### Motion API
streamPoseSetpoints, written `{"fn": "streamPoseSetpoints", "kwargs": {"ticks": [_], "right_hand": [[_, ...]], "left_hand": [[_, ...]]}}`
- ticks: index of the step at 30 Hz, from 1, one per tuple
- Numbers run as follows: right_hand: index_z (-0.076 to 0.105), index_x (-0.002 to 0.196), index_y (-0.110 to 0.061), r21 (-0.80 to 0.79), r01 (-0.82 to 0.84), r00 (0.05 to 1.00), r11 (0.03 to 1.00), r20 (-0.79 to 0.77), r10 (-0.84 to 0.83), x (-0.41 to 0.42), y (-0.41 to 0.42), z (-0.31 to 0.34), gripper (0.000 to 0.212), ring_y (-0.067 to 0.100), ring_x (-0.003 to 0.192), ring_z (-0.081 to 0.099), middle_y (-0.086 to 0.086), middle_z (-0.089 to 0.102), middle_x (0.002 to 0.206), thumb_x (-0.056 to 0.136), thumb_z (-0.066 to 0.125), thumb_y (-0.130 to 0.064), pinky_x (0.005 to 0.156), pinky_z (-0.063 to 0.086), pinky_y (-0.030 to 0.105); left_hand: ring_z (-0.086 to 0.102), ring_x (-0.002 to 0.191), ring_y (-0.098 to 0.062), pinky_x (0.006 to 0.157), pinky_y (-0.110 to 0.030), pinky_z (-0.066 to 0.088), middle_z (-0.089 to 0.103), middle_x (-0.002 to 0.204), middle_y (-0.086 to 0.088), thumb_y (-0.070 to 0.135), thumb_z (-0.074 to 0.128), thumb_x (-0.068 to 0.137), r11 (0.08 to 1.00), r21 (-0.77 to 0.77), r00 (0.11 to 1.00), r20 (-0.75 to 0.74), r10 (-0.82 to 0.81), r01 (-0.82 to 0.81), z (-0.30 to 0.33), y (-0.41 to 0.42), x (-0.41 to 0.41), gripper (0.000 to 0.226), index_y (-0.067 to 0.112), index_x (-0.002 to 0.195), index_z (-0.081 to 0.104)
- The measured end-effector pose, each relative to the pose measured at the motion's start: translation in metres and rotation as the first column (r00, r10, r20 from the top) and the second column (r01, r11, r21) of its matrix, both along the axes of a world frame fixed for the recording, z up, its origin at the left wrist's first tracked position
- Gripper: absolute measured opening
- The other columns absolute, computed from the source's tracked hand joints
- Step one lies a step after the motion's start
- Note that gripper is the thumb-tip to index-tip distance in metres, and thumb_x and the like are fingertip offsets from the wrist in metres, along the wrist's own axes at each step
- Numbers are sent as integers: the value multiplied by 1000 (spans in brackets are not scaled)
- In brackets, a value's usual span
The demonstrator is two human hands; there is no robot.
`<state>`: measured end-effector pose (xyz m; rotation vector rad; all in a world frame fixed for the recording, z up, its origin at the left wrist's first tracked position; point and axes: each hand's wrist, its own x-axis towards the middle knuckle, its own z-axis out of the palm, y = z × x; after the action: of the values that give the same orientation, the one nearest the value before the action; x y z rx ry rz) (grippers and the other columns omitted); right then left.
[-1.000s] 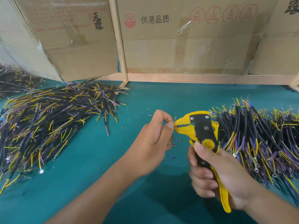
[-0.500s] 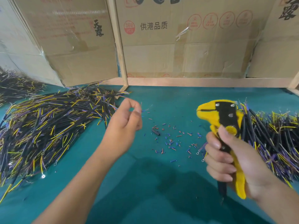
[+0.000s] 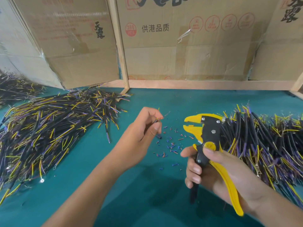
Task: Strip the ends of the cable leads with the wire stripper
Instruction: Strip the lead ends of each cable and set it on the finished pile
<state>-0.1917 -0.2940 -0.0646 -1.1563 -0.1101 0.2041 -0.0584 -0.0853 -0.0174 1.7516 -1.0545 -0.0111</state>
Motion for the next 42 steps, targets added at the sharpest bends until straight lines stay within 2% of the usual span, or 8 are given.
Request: {"fn": "streamPoseSetpoints", "kwargs": {"ticks": [2,3,5,7,20,25,37,42], "right_hand": [[61,125,0,-21,24,1000,999,18,-23,0,2,-1,50,37,95,64,22,66,109,102,56,-43,87,53,49],[61,124,3,29,-7,1000,1000,14,7,-1,5,2,50,34,87,63,21,65,98,100,60,-41,83,53,48],[60,121,8,177,-62,998,982,-3,63,-3,12,9,51,28,72,56,15,55,80,94,69,-35,75,51,45],[61,119,9,204,-66,998,977,-3,68,-3,16,12,53,27,68,52,12,51,77,90,74,-33,73,50,46],[60,118,10,164,-47,999,985,-13,50,-5,18,17,56,28,67,51,13,50,77,86,77,-33,72,49,47],[62,117,9,154,-46,998,987,-32,52,-7,19,18,54,28,67,51,14,50,76,86,77,-32,72,49,48],[68,104,7,160,-2,995,987,-96,17,-10,24,26,59,26,56,44,12,42,66,74,86,-41,61,48,43],[69,104,7,153,25,995,988,-103,-9,-10,26,26,60,26,57,45,11,42,66,73,86,-42,63,48,42]], "left_hand": [[50,73,-4,67,-13,37,55,87,1,9,43,104,1000,0,1000,7,-4,4,0,-1,-3,18,23,113,49],[51,76,-8,68,-17,39,56,89,1,9,44,103,1000,-2,1000,10,-2,2,-1,-2,-5,21,26,113,50],[54,80,-22,70,-33,46,58,92,2,12,45,103,1000,1,1000,13,-3,3,-2,-6,-10,24,31,114,52],[54,81,-29,73,-44,45,59,93,3,14,46,102,1000,9,1000,27,-8,7,-3,-9,-14,23,34,114,52],[55,77,-25,71,-43,45,62,93,10,12,50,102,997,69,996,88,32,-38,-4,-12,-20,26,34,115,50],[58,81,-29,72,-46,47,65,96,9,14,48,103,994,107,997,74,13,-21,-3,-12,-20,18,27,116,49],[60,80,-30,72,-42,46,67,96,10,18,49,103,995,97,997,73,2,-9,-1,-13,-24,19,25,120,46],[59,78,-31,71,-42,47,66,96,12,18,49,104,994,113,995,99,-12,0,-2,-13,-24,20,29,120,44]]}}
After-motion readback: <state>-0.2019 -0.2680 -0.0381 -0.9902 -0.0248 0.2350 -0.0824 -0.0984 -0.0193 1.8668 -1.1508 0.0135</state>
